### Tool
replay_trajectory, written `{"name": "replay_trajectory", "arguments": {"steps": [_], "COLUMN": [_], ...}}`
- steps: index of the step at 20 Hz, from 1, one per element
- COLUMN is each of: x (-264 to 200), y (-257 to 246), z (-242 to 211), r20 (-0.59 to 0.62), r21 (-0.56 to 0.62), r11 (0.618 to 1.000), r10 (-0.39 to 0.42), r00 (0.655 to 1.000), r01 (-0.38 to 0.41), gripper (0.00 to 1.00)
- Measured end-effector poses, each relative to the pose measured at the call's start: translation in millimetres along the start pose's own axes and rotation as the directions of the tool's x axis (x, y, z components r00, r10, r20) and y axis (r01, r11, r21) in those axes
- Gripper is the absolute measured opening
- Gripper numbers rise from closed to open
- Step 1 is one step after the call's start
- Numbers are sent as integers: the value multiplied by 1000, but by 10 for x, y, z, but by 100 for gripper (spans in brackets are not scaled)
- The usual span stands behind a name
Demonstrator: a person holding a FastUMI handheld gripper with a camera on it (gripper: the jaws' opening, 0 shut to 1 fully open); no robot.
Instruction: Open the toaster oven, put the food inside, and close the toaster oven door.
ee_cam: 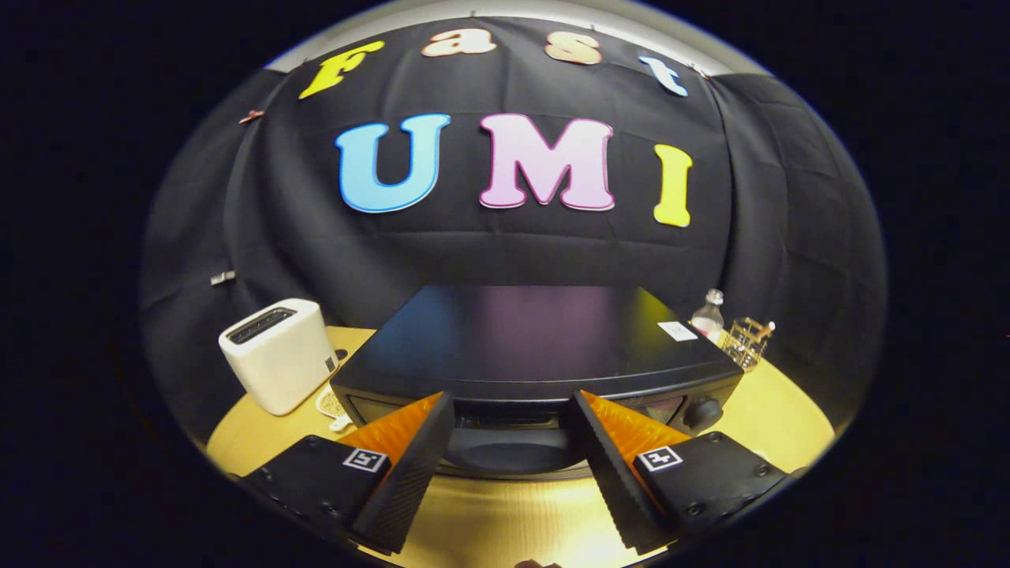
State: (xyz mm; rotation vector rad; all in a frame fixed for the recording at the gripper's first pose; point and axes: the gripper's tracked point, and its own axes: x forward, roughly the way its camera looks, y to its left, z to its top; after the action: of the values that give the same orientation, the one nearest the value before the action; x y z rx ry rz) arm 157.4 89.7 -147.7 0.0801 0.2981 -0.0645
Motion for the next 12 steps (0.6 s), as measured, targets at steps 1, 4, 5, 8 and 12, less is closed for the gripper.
{"name": "replay_trajectory", "arguments": {"steps": [1,4,5,8,12], "x": [1,-57,-91,-164,-322], "y": [1,14,11,0,-8], "z": [-6,-87,-93,-154,-274], "r20": [-6,-44,-46,-62,-81], "r21": [-29,-15,-26,-20,-22], "r11": [1000,1000,1000,1000,1000], "r10": [-7,-1,1,0,0], "r00": [1000,999,999,998,997], "r01": [7,0,-2,-1,-2], "gripper": [99,100,100,100,100]}}
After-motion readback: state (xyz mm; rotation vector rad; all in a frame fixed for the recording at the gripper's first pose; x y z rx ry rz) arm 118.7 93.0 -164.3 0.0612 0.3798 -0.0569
